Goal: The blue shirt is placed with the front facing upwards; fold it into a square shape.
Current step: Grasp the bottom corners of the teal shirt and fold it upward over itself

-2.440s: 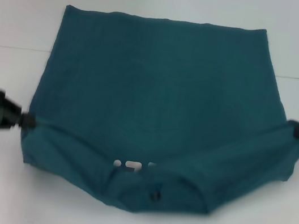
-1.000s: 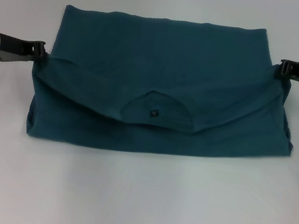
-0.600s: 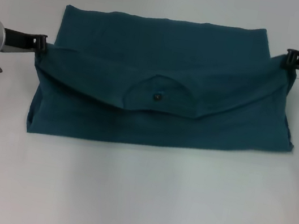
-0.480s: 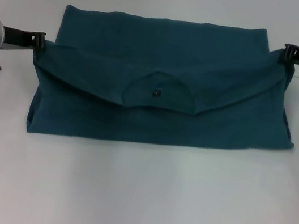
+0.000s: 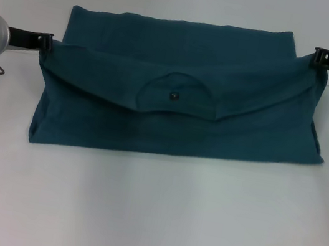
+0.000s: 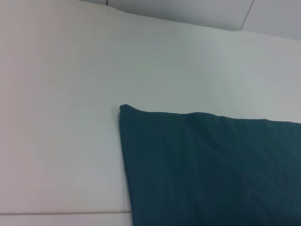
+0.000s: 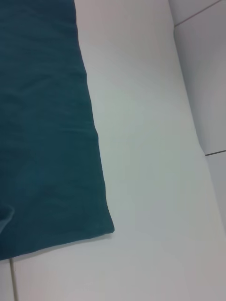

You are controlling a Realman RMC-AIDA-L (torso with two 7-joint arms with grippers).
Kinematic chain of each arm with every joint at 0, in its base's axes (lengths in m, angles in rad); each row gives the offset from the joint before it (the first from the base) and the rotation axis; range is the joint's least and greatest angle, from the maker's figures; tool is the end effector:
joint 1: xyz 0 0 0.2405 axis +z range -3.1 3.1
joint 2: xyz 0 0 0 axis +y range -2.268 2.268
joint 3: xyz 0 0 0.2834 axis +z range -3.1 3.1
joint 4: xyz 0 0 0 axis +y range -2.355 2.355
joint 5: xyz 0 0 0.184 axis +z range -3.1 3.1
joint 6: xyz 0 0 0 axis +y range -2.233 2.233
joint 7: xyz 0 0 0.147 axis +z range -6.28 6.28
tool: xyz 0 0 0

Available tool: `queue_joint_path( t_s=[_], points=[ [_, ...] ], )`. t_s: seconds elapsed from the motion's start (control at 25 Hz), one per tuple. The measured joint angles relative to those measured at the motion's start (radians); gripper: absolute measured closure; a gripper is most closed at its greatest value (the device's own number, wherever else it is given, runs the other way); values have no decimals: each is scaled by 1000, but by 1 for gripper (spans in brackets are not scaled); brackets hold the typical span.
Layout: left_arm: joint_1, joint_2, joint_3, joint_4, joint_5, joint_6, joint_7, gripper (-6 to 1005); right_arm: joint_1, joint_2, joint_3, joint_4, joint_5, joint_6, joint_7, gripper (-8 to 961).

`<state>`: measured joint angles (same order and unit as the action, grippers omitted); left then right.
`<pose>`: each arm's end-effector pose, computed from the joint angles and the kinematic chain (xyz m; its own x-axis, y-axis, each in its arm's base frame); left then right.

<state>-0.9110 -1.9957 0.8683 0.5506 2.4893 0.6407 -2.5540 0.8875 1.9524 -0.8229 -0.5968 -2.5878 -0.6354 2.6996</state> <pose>-0.2415 0.4901 0.0234 0.4808 0.6616 0.5755 0.8378 -0.1530 -0.5241 0.2606 0.4955 0.0636 0.4130 -0.6329 -0.6549 -0.8513 -0.0127 -0.5246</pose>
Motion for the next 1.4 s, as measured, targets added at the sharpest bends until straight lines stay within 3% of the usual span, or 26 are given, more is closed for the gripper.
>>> queue_joint_path(
  t_s=[0.28, 0.8, 1.28, 1.4],
  points=[
    [-5, -6, 10, -11, 0, -14, 4, 996, 8, -1, -10, 20, 0, 6, -10, 880],
    [-6, -33, 53, -34, 0, -59, 16, 964, 18, -1, -140, 118, 0, 78, -12, 870],
    [2, -30, 55, -37, 0, -62, -30, 888, 20, -9, -158, 107, 0, 50, -8, 861],
    [4, -20, 55, -36, 0, -49, -70, 869, 26, -19, -156, 106, 0, 24, -10, 716]
  ],
)
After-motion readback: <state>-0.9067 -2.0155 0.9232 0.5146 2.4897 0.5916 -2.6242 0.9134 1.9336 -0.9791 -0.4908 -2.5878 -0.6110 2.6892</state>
